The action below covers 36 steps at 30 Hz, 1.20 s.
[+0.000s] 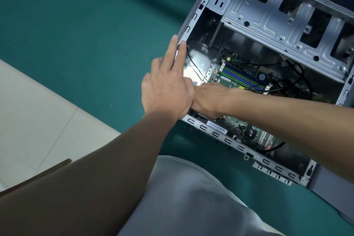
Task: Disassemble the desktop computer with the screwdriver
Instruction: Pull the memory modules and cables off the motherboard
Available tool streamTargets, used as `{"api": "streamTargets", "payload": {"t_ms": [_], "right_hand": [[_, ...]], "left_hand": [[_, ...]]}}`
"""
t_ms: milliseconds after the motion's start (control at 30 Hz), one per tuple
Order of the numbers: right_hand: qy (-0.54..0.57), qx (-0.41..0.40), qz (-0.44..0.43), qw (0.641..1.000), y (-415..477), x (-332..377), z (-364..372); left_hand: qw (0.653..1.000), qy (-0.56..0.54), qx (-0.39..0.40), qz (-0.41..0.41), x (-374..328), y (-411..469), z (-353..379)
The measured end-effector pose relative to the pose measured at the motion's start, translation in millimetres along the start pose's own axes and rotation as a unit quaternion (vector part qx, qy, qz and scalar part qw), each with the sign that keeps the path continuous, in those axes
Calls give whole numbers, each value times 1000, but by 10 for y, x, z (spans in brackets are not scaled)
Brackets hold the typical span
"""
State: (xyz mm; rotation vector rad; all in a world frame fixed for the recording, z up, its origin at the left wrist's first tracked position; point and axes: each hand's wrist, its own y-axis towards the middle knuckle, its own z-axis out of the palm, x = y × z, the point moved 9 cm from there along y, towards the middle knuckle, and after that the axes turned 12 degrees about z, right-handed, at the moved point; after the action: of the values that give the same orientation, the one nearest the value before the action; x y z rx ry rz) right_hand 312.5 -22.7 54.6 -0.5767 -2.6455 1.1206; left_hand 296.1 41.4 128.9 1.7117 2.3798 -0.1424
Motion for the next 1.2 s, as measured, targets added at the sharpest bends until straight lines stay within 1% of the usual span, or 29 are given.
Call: {"api": "streamTargets", "payload": {"t_ms": [67, 167, 233, 267, 367, 433, 500, 567, 667, 800, 900, 967, 1033, 1133, 1200], "right_hand": [[-19, 3, -27, 999, -5, 53, -24], [-88, 23, -83, 992, -63, 127, 7], [-117, 24, -133, 984, -125, 183, 11], [-116, 19, -153, 981, -148, 206, -15], [-108, 13, -178, 978, -162, 193, -66], [-108, 13, -160, 981, -122, 115, -51], [-103, 6, -116, 988, -105, 22, -66], [-76, -8, -74, 994, -93, -63, -73], [2, -22, -27, 999, -81, -147, -89], [109, -17, 3, 994, -53, -250, -62], [158, -15, 27, 987, -23, -331, -54], [184, -28, 31, 982, -26, -318, -65], [177, -31, 27, 983, -30, -257, -29], [116, -48, 45, 991, -32, -241, 63], [107, -60, 57, 991, -38, -267, 73]], "left_hand": [[1000, -1, 0, -1, 0, -2, 1], [1000, -2, 0, -1, 1, -5, -1], [1000, 1, -1, -1, 4, -5, -1], [1000, 1, -1, 0, 3, -5, -4], [1000, -1, -2, 0, 4, 3, -6], [1000, 1, -4, -2, 12, 2, -3], [1000, 3, -7, -2, 13, -1, -9], [1000, 4, -8, -2, 10, -1, -12], [1000, 4, -6, -2, 10, -1, -11], [1000, 5, -6, 0, 3, -4, -21], [1000, 5, -8, 2, -1, -8, -26], [1000, 3, -9, 2, 0, -9, -27], [1000, -1, -10, 1, 2, -7, -32], [1000, -1, -9, -1, 7, -8, -29], [1000, -2, -7, -5, 15, -6, -20]]}}
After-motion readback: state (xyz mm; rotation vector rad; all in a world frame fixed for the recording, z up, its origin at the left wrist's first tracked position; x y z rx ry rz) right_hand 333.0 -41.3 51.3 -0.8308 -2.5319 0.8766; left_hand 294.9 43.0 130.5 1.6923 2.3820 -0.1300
